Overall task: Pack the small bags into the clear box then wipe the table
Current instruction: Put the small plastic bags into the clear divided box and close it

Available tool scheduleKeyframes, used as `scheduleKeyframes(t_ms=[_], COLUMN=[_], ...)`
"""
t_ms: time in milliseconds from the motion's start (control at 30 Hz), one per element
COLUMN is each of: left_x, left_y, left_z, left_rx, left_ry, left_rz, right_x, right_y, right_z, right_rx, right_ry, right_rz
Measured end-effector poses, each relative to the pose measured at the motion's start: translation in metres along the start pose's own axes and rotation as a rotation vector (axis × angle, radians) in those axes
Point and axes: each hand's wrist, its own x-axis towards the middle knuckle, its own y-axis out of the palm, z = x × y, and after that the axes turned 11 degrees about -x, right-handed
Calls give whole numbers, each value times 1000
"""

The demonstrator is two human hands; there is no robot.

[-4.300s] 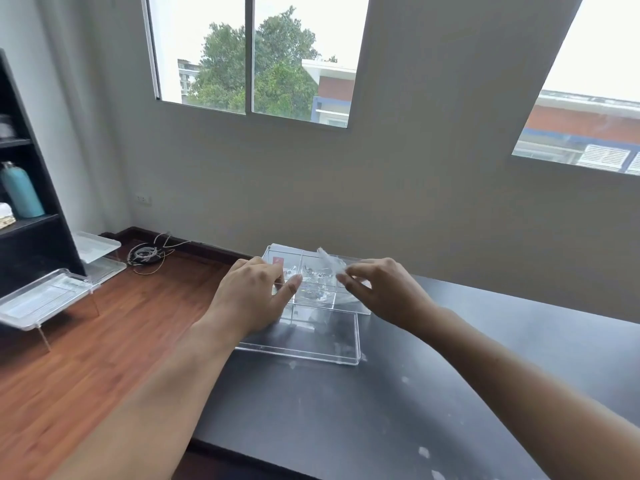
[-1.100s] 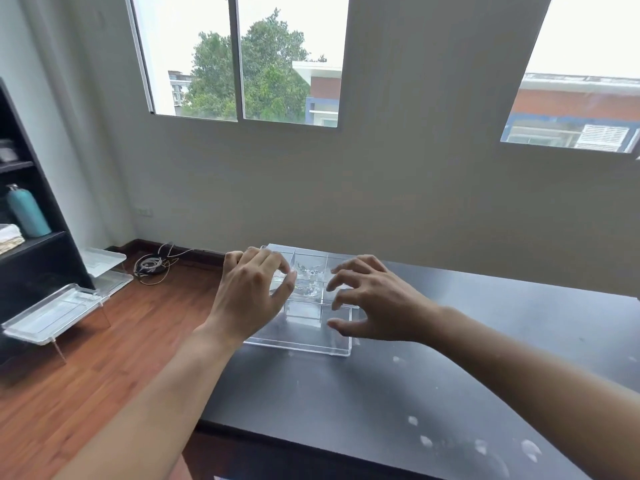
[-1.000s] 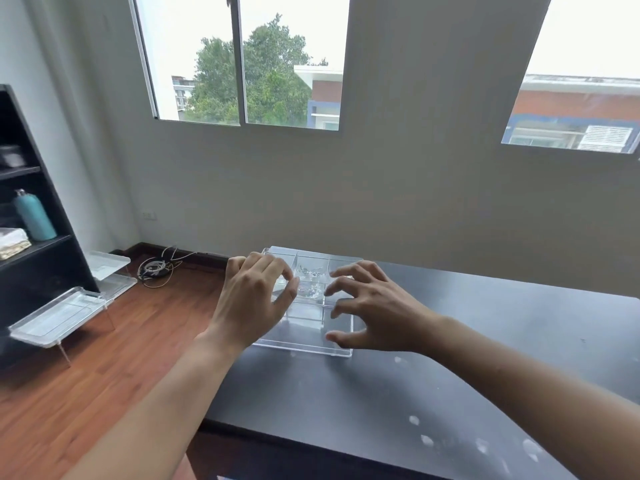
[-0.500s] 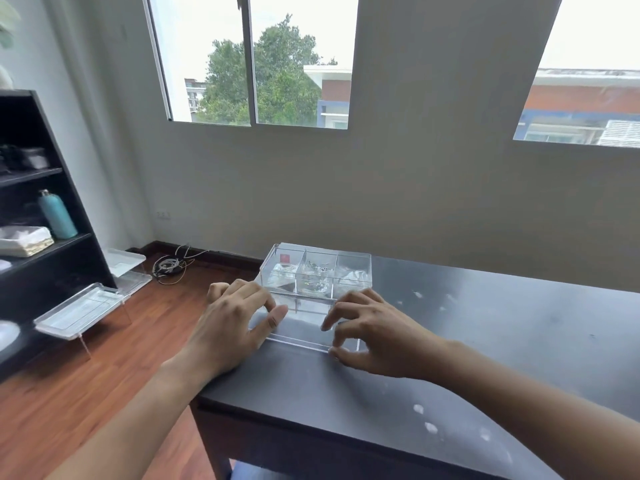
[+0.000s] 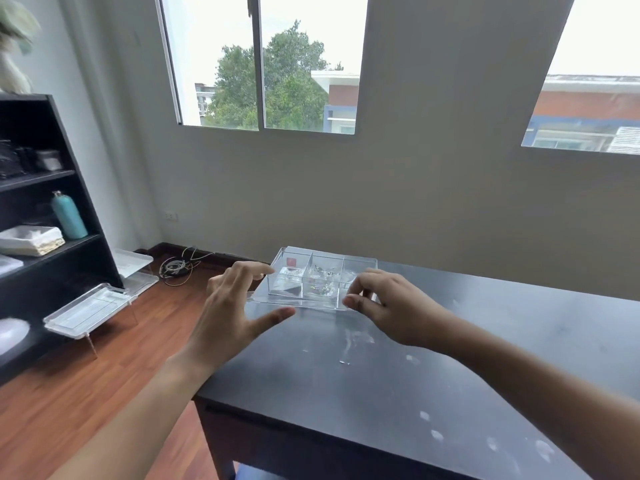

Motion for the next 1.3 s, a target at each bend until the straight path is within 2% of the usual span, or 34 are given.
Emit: scheduleKeyframes(t_ms=[200, 333, 367, 467, 567, 700, 833, 1067, 1300], left_x=[10, 29, 36, 59, 78, 94, 88, 68, 71], left_y=[3, 5, 6, 9, 19, 37, 52, 63, 70], left_z=[3, -1, -2, -8, -12, -17, -12, 9, 16], left_rx=[-259, -446, -476, -499, -528, -564, -420, -289, -179], left_ry=[-136, -209, -228, -280, -337, -382, -393, -514, -534], left_rz=[-150, -290, -331, -434, -471, -530, -495, -269, -209], right_x=[11, 21, 23, 25, 33, 43, 55, 70, 69], right_y=[-14, -13, -11, -8, -3, 2, -3, 4, 18], right_z=[-14, -22, -24, -26, -36, -45, -62, -84, -90], right_rx=[316, 548, 509, 156, -81, -101, -46, -27, -34], right_ry=[201, 151, 116, -40, -166, -89, -10, 48, 116], right_rz=[7, -130, -164, -246, -305, -350, -248, -64, -41])
